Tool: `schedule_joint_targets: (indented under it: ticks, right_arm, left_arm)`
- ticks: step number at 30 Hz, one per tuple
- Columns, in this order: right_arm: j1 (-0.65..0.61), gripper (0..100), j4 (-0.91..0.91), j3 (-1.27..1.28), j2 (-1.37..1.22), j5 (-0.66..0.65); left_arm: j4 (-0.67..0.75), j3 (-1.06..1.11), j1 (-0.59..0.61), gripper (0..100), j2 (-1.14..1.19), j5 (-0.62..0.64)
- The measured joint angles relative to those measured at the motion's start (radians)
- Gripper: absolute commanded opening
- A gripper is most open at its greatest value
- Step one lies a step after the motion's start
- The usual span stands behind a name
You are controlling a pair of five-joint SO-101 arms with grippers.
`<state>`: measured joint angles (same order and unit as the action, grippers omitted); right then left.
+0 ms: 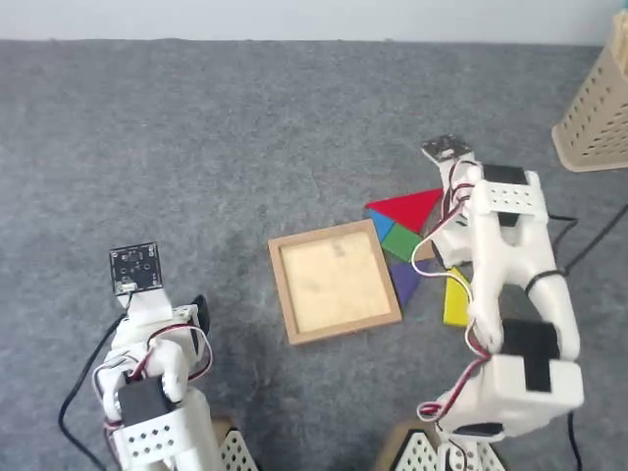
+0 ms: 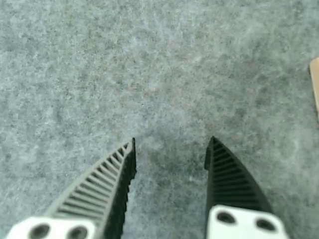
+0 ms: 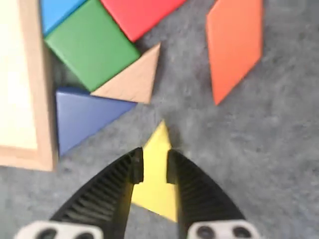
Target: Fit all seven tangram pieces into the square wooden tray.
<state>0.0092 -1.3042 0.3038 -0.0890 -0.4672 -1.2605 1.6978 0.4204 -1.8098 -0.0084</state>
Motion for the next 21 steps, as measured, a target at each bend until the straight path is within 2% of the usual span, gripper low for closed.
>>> schedule_joint_targets:
  ticks: [3,7,11,16,21]
  right_arm:
    - [0.002,23.2,-0.071,0.0,0.046,-0.097]
    - [0.0,26.7,-0.195,0.018,0.057,-0.287]
    - [0.0,30.3,-0.18,0.138,0.058,-0.413]
    - [0.0,32.1,-0.015,0.299,0.058,-0.439]
    - [-0.003,31.9,0.074,0.37,0.071,-0.439]
  left_arm:
    - [0.0,0.0,0.0,22,0.0,0.0]
    - [0.0,0.0,0.0,22,0.0,0.0]
    - [0.0,0.0,0.0,22,0.0,0.0]
    - [0.0,0.0,0.0,22,0.0,0.0]
    - [0.0,0.0,0.0,22,0.0,0.0]
